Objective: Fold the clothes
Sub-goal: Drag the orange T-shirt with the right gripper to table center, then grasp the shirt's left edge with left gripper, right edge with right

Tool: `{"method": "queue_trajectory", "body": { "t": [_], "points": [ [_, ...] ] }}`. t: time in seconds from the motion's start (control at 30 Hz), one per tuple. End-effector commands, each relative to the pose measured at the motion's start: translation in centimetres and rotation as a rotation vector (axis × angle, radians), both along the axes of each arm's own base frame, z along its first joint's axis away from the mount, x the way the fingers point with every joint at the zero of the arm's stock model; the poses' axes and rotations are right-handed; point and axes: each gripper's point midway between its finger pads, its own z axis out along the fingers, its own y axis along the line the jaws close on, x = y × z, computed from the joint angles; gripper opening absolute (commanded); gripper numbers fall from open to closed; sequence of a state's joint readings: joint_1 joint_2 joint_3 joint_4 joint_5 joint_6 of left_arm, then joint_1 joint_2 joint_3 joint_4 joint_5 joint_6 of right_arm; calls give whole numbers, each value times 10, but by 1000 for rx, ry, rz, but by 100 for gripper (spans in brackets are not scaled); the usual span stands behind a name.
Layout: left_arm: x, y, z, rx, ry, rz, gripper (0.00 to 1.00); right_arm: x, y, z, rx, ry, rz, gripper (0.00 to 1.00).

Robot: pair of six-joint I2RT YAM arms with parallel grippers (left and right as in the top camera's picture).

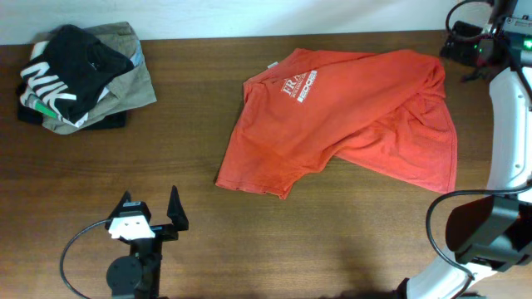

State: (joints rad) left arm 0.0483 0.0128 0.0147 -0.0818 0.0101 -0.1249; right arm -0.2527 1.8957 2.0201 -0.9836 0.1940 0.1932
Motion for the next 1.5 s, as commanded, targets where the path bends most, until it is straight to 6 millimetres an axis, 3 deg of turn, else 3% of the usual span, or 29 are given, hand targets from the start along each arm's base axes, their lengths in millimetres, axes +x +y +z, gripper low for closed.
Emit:
{"method": "queue_trajectory", "body": {
  "t": [0.0, 0.07, 0.23, 0.3, 0.4, 0.5, 0.53, 0.63, 0.73, 0.8, 0.87, 0.97, 1.0, 1.07, 1.1, 1.17, 1.23, 1.33, 1.47],
  "points": [
    [0, 1, -2, -5, 2, 5, 99, -15, 20, 15, 113, -4, 0, 99],
    [0, 1, -2, -5, 2, 5, 99, -27, 56, 7, 281, 49, 108, 99],
    [0, 1, -2, -5, 2, 5, 99, -65, 69, -9, 376, 191, 51, 99],
    [0, 1, -2, -5, 2, 5, 99, -86, 65, 0, 363, 207, -32, 99],
    [0, 0, 2, -6, -14, -3, 99, -133, 74, 34, 349, 196, -44, 99],
    [0, -2, 4, -7, -22, -13, 99, -176, 83, 43, 349, 259, -59, 99],
    [1, -11, 8, -9, -38, -67, 99, -182, 85, 44, 342, 262, -39, 99],
    [-8, -53, 47, -15, -171, -315, 99, -208, 75, 43, 315, 248, -181, 99],
    [-14, -57, 90, -9, -184, -335, 99, -234, 77, 41, 307, 217, -233, 99],
    [-3, -63, 125, 36, -82, -377, 99, -249, 81, 25, 308, 219, -234, 99],
    [13, -71, 139, 6, 87, -439, 99, -256, 81, 5, 322, 227, -268, 99],
    [43, -85, 143, -108, 469, -506, 99, -254, 88, -39, 379, 278, -288, 99],
    [50, -87, 143, -123, 520, -516, 99, -253, 91, -48, 398, 296, -283, 99],
    [65, -97, 126, -177, 638, -566, 99, -251, 92, -65, 413, 342, -286, 99],
    [80, -101, 98, -230, 744, -558, 99, -245, 91, -77, 417, 373, -291, 99],
    [84, -90, 58, -243, 901, -402, 99, -237, 89, -83, 419, 385, -293, 99],
    [85, -76, 15, -137, 1051, -171, 99, -229, 87, -92, 421, 406, -297, 99],
    [87, -119, -20, -58, 1140, -260, 99, -221, 85, -106, 430, 448, -303, 99],
    [92, -140, -50, -20, 1196, -299, 99, -216, 84, -108, 428, 442, -301, 99]
  ]
}}
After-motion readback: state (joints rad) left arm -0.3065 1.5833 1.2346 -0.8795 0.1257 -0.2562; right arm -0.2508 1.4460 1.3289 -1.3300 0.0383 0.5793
